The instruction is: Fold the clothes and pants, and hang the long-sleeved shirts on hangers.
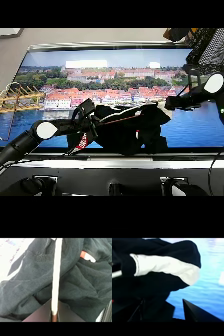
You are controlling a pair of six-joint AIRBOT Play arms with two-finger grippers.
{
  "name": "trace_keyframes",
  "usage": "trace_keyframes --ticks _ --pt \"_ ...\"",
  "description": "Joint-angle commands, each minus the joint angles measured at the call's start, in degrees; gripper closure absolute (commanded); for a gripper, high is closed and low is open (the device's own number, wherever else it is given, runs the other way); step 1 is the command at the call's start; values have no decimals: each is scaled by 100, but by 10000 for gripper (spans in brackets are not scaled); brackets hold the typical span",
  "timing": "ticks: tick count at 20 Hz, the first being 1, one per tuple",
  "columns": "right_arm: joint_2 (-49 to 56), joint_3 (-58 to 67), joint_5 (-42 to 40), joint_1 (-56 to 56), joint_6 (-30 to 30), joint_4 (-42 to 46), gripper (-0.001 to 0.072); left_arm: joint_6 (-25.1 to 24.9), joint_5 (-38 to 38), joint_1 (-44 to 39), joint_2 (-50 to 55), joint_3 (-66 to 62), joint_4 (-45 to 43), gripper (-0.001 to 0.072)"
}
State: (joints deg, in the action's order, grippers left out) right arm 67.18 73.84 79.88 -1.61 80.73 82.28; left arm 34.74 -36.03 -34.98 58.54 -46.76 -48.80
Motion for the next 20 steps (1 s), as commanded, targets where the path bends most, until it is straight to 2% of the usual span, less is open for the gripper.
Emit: trace_keyframes --ticks 1,4,5,6,8,12,17,18,19,20 --pt "13 -17 236 9 -2291 66 154 2 9 2 2 2 0 676" --pt "13 -17 219 9 -4452 63 140 2 4 2 2 2 -2 676" --pt "22 -17 160 9 -4977 17 134 2 -4 2 2 2 0 676" --pt "28 -17 24 7 -5219 17 134 2 -15 2 2 2 -2 676" --pt "125 -17 -299 -4 -5353 -138 134 2 -44 2 2 2 0 676" --pt "549 -17 -387 -4 -6102 -708 135 2 -52 2 2 2 -2 676" --pt "741 -17 -745 -4 -6384 -1062 139 2 -52 2 2 2 -2 676" --pt "743 -17 -815 -4 -6459 -1141 168 2 -52 2 2 2 -2 676" --pt "756 -17 -861 -4 -6502 -1215 258 2 -52 2 2 2 -2 676" --pt "802 -17 -894 -4 -6516 -1281 294 2 -52 2 2 2 -2 676"
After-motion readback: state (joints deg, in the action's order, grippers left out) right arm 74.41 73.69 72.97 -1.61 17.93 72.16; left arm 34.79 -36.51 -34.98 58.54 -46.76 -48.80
